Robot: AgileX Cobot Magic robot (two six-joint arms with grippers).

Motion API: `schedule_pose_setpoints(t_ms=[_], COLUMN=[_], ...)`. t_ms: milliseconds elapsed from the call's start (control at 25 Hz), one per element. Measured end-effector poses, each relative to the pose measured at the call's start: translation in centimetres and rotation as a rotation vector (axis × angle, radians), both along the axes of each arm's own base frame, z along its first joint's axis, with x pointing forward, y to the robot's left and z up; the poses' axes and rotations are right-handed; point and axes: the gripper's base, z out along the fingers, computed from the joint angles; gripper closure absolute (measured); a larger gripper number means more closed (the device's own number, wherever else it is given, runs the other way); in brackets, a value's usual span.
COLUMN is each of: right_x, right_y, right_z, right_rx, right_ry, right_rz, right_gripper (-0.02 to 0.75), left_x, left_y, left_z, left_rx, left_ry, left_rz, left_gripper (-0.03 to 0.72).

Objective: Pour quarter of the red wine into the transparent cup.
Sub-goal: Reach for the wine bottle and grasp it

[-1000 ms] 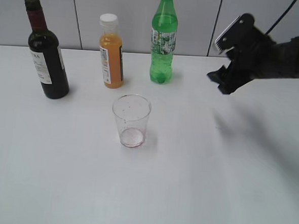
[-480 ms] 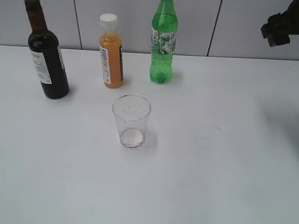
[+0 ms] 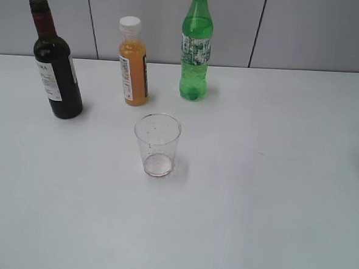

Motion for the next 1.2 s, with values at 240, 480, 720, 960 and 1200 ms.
schedule_pose_setpoints(t_ms=[240, 480, 720, 960, 1200], right_x=[-6.8, -14.6, -21.3, -26.4, -30.2], right_y=[-1.6, -1.1, -0.8, -0.3, 0.0], right_z=[2.0, 0.9, -0.3, -2.5, -4.9], right_rx=[0.004, 0.028, 0.029, 0.063, 0.083], right_ry=[-0.020, 0.004, -0.058, -0.177, -0.288], right_rz=[-0.038, -0.032, -0.031, -0.034, -0.034], right_gripper=[0.145, 0.146, 0.146, 0.146, 0.146], left_x=[0.0, 0.0, 0.0, 0.0, 0.0], left_y=[0.0, 0.0, 0.0, 0.0, 0.0], left_z=[0.0, 0.0, 0.0, 0.0, 0.0], left_rx=[0.000, 0.000, 0.000, 0.000, 0.000], left_ry=[0.000, 0.000, 0.000, 0.000, 0.000], left_rz=[0.000, 0.000, 0.000, 0.000, 0.000], left_gripper=[0.104, 0.104, 0.104, 0.104, 0.104])
